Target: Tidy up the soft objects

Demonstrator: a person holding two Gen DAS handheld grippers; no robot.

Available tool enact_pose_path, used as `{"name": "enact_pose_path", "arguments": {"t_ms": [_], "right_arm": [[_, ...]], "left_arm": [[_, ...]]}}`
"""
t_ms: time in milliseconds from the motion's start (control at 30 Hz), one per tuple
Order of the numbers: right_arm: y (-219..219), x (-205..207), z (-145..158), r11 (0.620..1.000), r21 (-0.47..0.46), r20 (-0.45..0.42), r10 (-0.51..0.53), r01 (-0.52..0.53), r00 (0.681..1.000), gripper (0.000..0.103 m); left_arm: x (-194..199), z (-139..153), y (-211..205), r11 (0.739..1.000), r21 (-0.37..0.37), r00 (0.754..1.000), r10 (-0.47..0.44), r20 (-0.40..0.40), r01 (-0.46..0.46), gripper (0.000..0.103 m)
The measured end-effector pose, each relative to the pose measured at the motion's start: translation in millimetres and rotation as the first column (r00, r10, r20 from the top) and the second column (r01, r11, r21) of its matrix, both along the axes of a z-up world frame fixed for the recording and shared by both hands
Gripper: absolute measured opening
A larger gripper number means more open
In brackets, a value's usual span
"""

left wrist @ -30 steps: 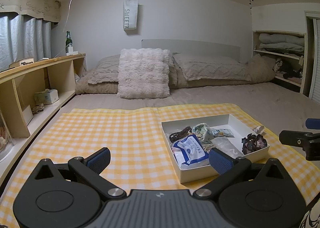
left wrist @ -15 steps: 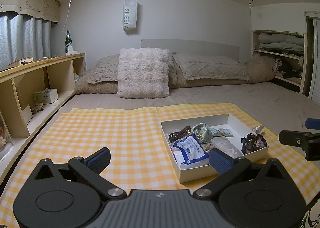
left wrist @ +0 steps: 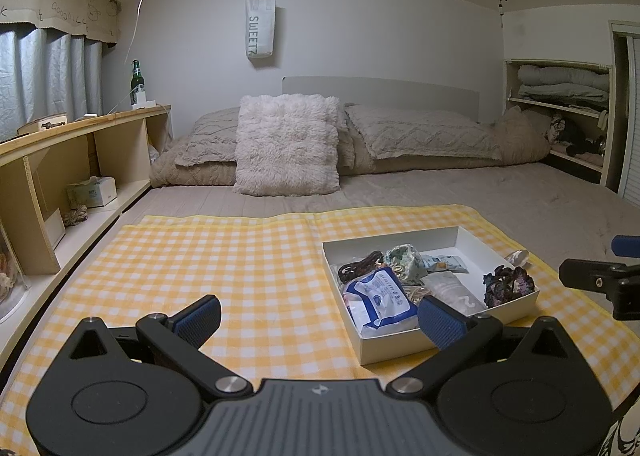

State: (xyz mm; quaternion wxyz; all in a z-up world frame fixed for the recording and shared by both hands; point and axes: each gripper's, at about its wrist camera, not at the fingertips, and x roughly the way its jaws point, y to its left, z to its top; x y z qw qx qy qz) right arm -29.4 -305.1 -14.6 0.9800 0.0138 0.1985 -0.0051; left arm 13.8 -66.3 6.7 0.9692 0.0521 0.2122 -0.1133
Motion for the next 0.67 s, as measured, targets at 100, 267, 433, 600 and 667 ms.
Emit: {"name": "enact_pose_path", "arguments": {"t_ms": [100,267,433,600,667], "right_arm": [[0.3,0.0,-0.1,1.0,0.0,-0.001,0.0,0.0,1.0,0.103],[0.6,-0.2,0.0,1.0,0.0,0.0,-0.001,0.001,1.0,0.103],[0.8,-0.4,-0.1,1.0,0.0,0.0,-0.001,0.001,1.0,0.103],[1.1,-0.6,-0.1,1.0,0.0,0.0,-0.001,0.001,1.0,0.103],[1.1,-0.5,-0.1,1.0,0.0,0.0,-0.001,0.001,1.0,0.103]], "left_arm": [[-0.1,0.0,0.3,1.0,0.0,1.0,-0.002,0.0,0.002,0.103],[0.1,0.3,0.2,1.0,0.0,1.0,-0.001,0.0,0.001,0.103],[0.2,0.6,0.3,1.0,0.0,1.0,0.0,-0.001,0.0,0.103],[0.7,-2.7,2.9,1.0,-0.011,1.0,0.004,-0.009,-0.004,0.103],[-0.3,-3.3,3.9,1.0,-0.01,1.0,0.006,-0.007,-0.006,0.103]]}}
